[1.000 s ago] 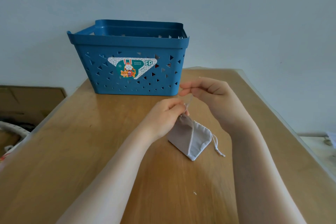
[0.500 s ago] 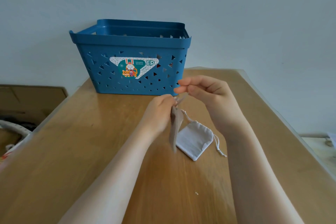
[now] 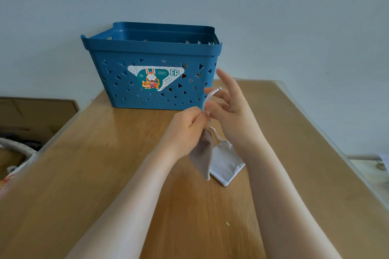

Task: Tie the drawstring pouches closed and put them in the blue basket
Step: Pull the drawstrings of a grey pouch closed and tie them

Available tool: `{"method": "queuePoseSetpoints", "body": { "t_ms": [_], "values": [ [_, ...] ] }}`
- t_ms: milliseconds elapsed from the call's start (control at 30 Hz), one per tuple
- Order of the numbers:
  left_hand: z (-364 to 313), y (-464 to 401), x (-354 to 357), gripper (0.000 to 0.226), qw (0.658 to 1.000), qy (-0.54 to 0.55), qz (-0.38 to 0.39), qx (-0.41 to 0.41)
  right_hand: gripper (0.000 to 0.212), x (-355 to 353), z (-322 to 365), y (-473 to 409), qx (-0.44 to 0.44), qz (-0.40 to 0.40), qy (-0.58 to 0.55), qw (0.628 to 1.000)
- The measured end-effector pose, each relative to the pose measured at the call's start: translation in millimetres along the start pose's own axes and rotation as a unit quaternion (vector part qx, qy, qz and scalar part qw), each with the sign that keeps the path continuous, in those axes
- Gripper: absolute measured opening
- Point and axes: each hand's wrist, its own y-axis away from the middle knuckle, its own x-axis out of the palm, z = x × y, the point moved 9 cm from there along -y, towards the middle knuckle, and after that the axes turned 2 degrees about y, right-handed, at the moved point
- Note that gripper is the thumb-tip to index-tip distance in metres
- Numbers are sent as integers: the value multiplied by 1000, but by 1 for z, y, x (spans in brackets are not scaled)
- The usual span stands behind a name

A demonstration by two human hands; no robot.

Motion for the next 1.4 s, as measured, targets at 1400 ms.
{"method": "queuePoseSetpoints", "body": {
  "t_ms": [1400],
  "values": [
    [-4, 1, -12, 18, 997, 65, -19, -36, 17, -16, 17, 2, -58, -50, 237, 969]
  ]
}}
